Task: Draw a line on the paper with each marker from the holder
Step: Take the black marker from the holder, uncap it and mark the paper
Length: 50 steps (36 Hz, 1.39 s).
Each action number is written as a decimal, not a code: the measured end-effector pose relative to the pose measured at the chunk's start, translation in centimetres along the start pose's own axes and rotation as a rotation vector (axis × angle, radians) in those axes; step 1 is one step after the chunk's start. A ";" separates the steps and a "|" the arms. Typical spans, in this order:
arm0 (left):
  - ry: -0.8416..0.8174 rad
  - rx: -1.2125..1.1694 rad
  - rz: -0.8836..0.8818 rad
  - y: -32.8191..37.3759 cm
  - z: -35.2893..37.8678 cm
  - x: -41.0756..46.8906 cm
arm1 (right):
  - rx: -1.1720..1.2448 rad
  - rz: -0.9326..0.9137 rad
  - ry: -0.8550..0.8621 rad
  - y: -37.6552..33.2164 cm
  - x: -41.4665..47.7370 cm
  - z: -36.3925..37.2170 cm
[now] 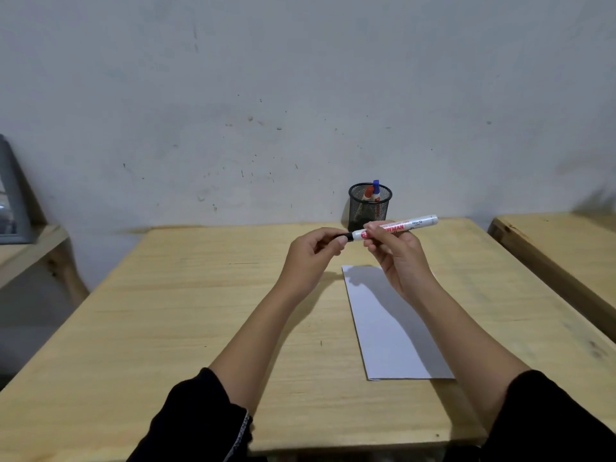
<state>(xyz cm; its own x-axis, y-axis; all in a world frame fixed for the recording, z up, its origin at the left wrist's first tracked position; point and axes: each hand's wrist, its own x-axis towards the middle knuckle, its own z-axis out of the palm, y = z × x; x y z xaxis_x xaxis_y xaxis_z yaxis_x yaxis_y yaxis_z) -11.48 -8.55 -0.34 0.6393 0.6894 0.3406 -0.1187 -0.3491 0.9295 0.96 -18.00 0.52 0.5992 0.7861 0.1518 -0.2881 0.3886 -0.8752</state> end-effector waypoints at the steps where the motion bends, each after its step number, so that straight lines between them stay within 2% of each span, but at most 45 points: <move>1: -0.005 0.010 -0.006 -0.1 -0.1 0.0 | -0.004 -0.002 -0.008 0.0 0.0 0.0; 9: -0.022 0.003 -0.084 -0.7 -1.0 0.3 | -0.057 -0.002 -0.145 -0.2 0.2 -0.5; 13: 0.028 -0.011 -0.143 -0.9 -2.3 0.8 | -0.001 -0.028 -0.081 -0.9 0.9 -1.0; 18: 0.071 0.208 -0.232 -2.2 -3.8 1.9 | 0.111 -0.020 0.026 -1.4 1.7 -2.3; 21: 0.073 0.367 -0.265 -2.6 -3.6 2.4 | 0.073 0.004 0.070 -0.9 1.7 -2.4; 28: -0.058 0.626 -0.326 -3.5 -2.3 2.7 | 0.003 0.041 0.097 0.0 1.8 -2.3; 35: -0.083 0.623 -0.336 -4.3 -1.8 2.7 | -0.016 0.059 0.109 0.5 1.9 -2.9; 39: -0.037 0.612 -0.283 -4.4 -1.8 2.4 | -0.016 0.067 0.117 0.7 2.0 -3.1; 42: 0.097 0.578 -0.149 -3.4 -1.4 1.4 | -0.011 0.067 0.121 0.7 2.1 -3.1; 44: 0.128 0.595 -0.042 -2.8 -0.8 0.5 | -0.006 0.068 0.132 0.8 2.2 -3.1; 46: 0.074 0.630 0.035 -2.3 -0.1 -0.8 | -0.004 0.068 0.146 0.9 2.4 -3.0; 50: -0.182 0.720 0.132 -2.4 1.3 -2.4 | 0.035 0.057 0.192 0.9 3.0 -2.8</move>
<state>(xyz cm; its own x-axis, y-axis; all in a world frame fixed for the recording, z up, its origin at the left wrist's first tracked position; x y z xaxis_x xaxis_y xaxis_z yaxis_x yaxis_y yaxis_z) -11.77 -10.22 -3.55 0.7770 0.5190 0.3562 0.2826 -0.7933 0.5393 4.60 -16.60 -1.03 0.7114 0.7027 0.0096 -0.3492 0.3653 -0.8629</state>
